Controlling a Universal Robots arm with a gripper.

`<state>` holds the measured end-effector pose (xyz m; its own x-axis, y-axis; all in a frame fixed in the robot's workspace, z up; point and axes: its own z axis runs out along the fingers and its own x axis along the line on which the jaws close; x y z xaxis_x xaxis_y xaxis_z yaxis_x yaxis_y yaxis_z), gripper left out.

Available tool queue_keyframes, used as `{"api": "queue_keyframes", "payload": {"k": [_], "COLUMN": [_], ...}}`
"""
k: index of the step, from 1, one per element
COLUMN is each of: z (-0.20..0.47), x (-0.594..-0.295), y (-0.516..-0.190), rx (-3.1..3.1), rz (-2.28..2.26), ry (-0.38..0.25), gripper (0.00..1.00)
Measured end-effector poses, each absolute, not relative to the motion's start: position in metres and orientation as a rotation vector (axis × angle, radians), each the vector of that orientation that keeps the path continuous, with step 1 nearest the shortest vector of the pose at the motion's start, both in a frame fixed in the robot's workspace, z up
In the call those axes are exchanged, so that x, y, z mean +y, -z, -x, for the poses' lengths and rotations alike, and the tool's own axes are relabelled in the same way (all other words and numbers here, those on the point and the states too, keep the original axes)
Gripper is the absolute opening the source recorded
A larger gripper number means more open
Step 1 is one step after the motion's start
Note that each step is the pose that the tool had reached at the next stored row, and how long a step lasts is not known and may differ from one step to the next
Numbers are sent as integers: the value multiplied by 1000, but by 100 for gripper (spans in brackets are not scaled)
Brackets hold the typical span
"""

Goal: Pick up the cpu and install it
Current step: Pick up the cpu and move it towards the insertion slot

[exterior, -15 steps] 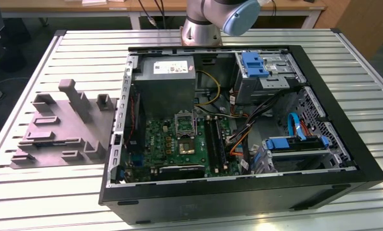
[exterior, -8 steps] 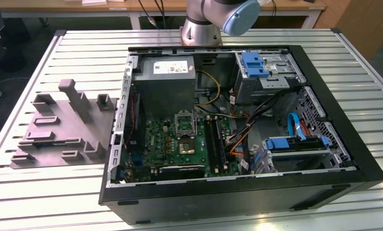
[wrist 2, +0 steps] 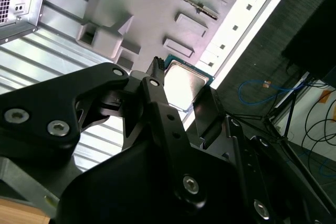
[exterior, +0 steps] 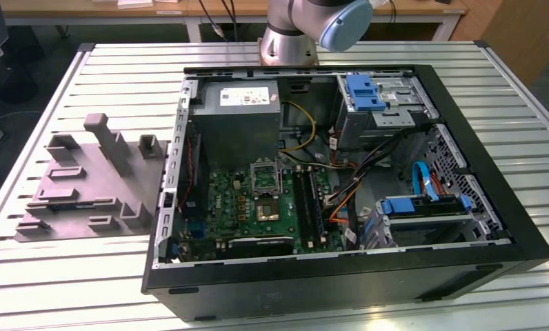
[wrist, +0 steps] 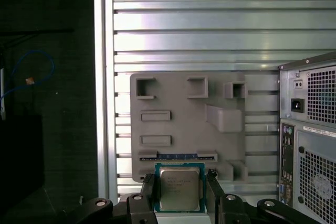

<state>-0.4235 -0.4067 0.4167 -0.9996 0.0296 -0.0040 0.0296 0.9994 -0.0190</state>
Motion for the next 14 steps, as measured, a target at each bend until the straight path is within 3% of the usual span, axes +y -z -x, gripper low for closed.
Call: {"api": "queue_keyframes", "payload": {"k": [14], "z": [411], "x": [-407], "y": [-417], "rx": [3137], "rz": [-47], "ry": [30], "gripper": [47]}}
